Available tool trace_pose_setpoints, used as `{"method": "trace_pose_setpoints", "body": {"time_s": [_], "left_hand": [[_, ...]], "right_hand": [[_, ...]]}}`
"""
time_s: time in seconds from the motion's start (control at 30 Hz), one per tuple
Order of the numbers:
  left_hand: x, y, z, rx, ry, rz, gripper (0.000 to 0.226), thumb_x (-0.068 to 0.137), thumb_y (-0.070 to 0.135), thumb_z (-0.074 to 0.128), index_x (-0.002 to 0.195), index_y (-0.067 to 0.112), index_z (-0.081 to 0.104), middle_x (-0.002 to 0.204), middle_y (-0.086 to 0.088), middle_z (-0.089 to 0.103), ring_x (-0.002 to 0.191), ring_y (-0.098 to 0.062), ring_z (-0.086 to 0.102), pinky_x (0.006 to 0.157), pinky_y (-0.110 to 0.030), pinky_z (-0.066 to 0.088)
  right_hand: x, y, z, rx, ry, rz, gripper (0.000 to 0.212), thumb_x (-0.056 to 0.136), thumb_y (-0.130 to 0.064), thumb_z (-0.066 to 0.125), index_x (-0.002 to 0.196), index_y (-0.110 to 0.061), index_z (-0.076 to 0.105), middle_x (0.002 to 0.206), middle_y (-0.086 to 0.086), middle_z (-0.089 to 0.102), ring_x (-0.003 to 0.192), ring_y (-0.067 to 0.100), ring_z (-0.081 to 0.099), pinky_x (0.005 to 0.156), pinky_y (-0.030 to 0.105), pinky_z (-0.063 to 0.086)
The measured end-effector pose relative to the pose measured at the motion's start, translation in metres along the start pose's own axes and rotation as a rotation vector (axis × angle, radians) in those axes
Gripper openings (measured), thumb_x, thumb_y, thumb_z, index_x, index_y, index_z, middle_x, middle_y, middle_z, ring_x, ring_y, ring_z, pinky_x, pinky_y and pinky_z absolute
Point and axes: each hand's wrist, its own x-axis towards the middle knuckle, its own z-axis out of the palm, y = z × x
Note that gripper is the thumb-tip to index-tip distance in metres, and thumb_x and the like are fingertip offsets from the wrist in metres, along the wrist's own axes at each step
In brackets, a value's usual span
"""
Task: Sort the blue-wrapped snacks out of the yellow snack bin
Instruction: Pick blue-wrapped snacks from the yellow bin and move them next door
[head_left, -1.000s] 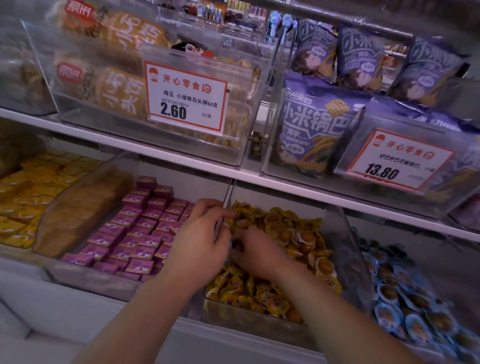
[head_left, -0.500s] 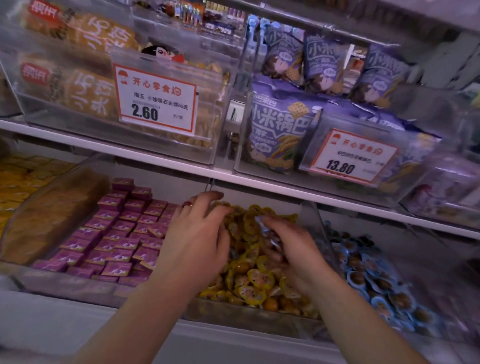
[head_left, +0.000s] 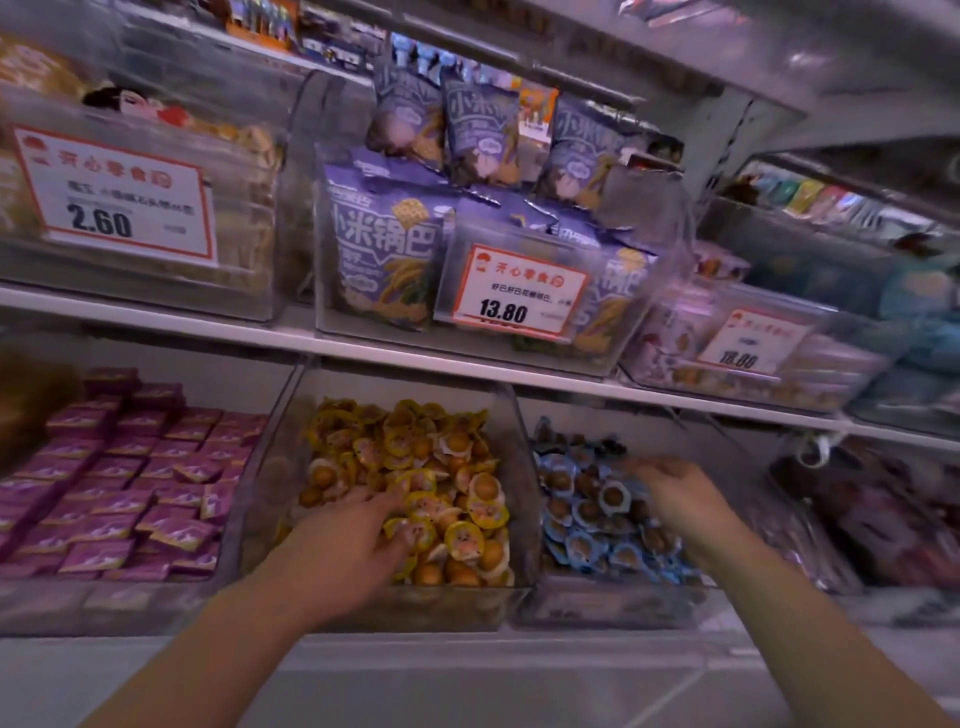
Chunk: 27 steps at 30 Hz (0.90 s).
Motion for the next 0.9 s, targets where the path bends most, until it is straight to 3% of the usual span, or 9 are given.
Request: {"method": "trace_pose_setpoints", "body": {"time_s": [0.17,0.23,0.37,0.43,0.5,0.6,0.67,0.77,0.9], "left_hand": [[-0.004,0.001,-0.008,0.007,-0.034,0.041,0.039,0.098,0.049,0.043,0.13,0.031,0.056,0.122,0.004,0.057,0.113,-0.016,0.058,0.094,-0.034,0.047],[-0.011,0.001,-0.014,0.043,-0.038,0.055,0.034,0.098,0.047,0.042,0.124,0.032,0.057,0.118,0.005,0.056,0.11,-0.015,0.058,0.091,-0.034,0.047],[-0.036,0.01,-0.011,0.117,-0.006,0.076,0.039,0.099,0.052,0.027,0.109,0.028,0.055,0.116,0.007,0.055,0.114,-0.018,0.054,0.094,-0.036,0.044],[-0.045,0.018,-0.006,0.183,-0.006,0.059,0.049,0.098,0.056,0.017,0.117,0.029,0.053,0.123,0.006,0.054,0.119,-0.02,0.05,0.099,-0.037,0.04],[-0.046,0.02,-0.004,0.186,-0.022,0.042,0.05,0.098,0.058,0.018,0.126,0.03,0.051,0.129,0.005,0.052,0.121,-0.022,0.049,0.1,-0.038,0.039],[-0.046,0.012,-0.01,0.134,-0.058,0.033,0.05,0.097,0.06,0.027,0.131,0.03,0.049,0.133,0.003,0.051,0.123,-0.023,0.047,0.102,-0.037,0.038],[-0.047,0.003,-0.013,0.124,-0.077,0.019,0.053,0.096,0.063,0.03,0.134,0.03,0.048,0.136,0.003,0.051,0.126,-0.024,0.046,0.106,-0.038,0.035],[-0.049,-0.004,-0.018,0.099,-0.095,0.004,0.053,0.094,0.064,0.034,0.132,0.029,0.048,0.134,-0.003,0.052,0.124,-0.028,0.048,0.103,-0.037,0.033],[-0.05,-0.003,-0.021,0.112,-0.095,0.015,0.055,0.096,0.063,0.034,0.131,0.024,0.048,0.128,-0.008,0.054,0.118,-0.032,0.051,0.099,-0.041,0.035]], "right_hand": [[-0.019,-0.028,0.019,0.153,0.117,-0.291,0.031,0.093,-0.006,0.057,0.08,-0.028,0.073,0.083,-0.009,0.076,0.087,0.006,0.07,0.081,0.024,0.052],[-0.034,-0.049,0.043,0.15,0.001,-0.443,0.033,0.096,-0.005,0.054,0.087,-0.03,0.072,0.084,-0.01,0.076,0.088,0.01,0.072,0.081,0.024,0.057],[-0.054,-0.094,0.111,-0.049,-0.424,-0.606,0.025,0.098,-0.029,0.047,0.103,-0.042,0.068,0.091,-0.014,0.074,0.084,0.012,0.071,0.071,0.03,0.059],[-0.05,-0.113,0.152,-0.26,-0.588,-0.668,0.03,0.099,-0.027,0.046,0.12,-0.034,0.067,0.089,-0.02,0.071,0.078,0.003,0.067,0.069,0.019,0.051],[-0.039,-0.123,0.19,-0.475,-0.658,-0.719,0.033,0.101,-0.021,0.046,0.129,-0.023,0.064,0.103,-0.008,0.069,0.09,0.004,0.063,0.079,0.023,0.046],[-0.016,-0.117,0.228,-0.798,-0.74,-0.697,0.036,0.102,-0.033,0.046,0.135,-0.025,0.059,0.139,0.009,0.055,0.123,0.03,0.054,0.1,0.037,0.046],[-0.004,-0.108,0.233,-0.939,-0.766,-0.679,0.042,0.098,-0.046,0.047,0.135,-0.028,0.057,0.144,0.005,0.051,0.128,0.029,0.051,0.104,0.038,0.044],[0.009,-0.108,0.229,-1.049,-0.819,-0.57,0.057,0.082,-0.061,0.057,0.134,-0.039,0.053,0.14,-0.002,0.056,0.124,0.022,0.054,0.101,0.033,0.044],[0.018,-0.118,0.235,-1.041,-0.837,-0.504,0.057,0.07,-0.053,0.066,0.124,-0.037,0.06,0.118,-0.003,0.065,0.094,0.015,0.06,0.078,0.025,0.046]]}}
